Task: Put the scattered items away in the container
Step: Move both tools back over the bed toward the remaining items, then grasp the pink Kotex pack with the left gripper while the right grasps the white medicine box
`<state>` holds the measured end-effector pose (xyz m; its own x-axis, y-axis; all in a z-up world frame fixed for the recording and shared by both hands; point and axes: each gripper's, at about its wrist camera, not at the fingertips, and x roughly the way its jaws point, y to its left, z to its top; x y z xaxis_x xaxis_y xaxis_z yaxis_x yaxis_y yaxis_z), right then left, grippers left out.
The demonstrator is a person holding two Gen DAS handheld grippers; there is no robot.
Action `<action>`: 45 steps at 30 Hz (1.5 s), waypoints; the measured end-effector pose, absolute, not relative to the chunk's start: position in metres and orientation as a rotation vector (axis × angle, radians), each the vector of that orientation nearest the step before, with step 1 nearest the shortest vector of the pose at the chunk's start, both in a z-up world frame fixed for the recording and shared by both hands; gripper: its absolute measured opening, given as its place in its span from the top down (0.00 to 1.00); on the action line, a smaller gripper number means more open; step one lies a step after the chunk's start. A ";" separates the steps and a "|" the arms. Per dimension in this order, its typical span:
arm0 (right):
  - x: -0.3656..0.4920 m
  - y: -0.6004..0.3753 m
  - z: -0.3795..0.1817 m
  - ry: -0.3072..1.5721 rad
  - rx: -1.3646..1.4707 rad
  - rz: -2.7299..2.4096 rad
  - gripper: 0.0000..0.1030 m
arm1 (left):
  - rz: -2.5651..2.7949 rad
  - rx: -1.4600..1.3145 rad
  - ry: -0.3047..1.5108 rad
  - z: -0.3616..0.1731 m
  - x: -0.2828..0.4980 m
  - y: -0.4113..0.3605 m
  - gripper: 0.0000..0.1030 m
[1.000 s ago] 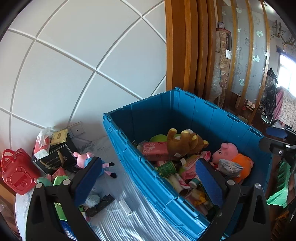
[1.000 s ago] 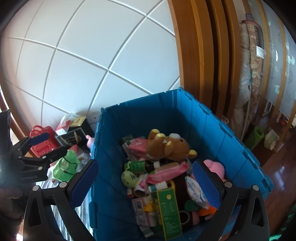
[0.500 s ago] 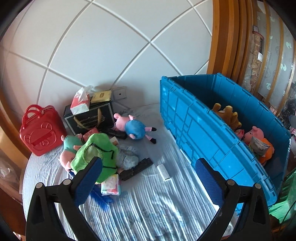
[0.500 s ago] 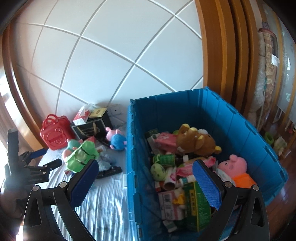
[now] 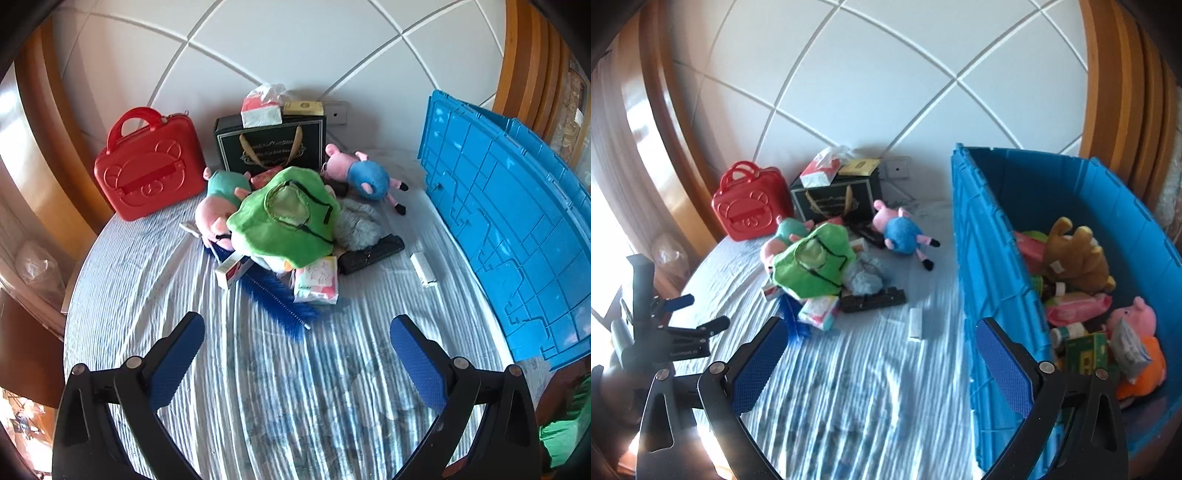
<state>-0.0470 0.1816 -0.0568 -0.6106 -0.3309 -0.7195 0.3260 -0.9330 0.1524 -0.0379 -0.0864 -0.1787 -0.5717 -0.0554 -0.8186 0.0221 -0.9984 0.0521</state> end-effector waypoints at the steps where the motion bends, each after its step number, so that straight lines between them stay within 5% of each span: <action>1: -0.048 0.174 -0.066 0.000 1.147 -2.518 0.00 | -2.736 1.451 -0.056 -0.186 -0.037 -0.090 0.01; 20: -0.128 0.136 -0.259 0.069 1.474 -2.468 0.00 | -2.848 1.515 -0.179 -0.316 -0.150 -0.059 0.02; 40: -0.232 0.145 -0.367 0.011 1.588 -2.546 0.00 | -2.789 1.599 -0.176 -0.414 -0.227 -0.042 0.30; 43: -0.239 0.144 -0.377 0.051 1.613 -2.553 0.13 | -2.796 1.586 -0.177 -0.412 -0.223 -0.039 0.34; 45: -0.241 0.144 -0.382 0.072 1.635 -2.557 0.32 | -2.800 1.579 -0.163 -0.412 -0.218 -0.040 0.34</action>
<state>-0.2406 0.1437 -0.3819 -0.4157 -0.0633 -0.9073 0.1144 -0.9933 0.0169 -0.2182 -0.0396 -0.4117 -0.5166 0.0172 -0.8560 -0.1166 -0.9919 0.0504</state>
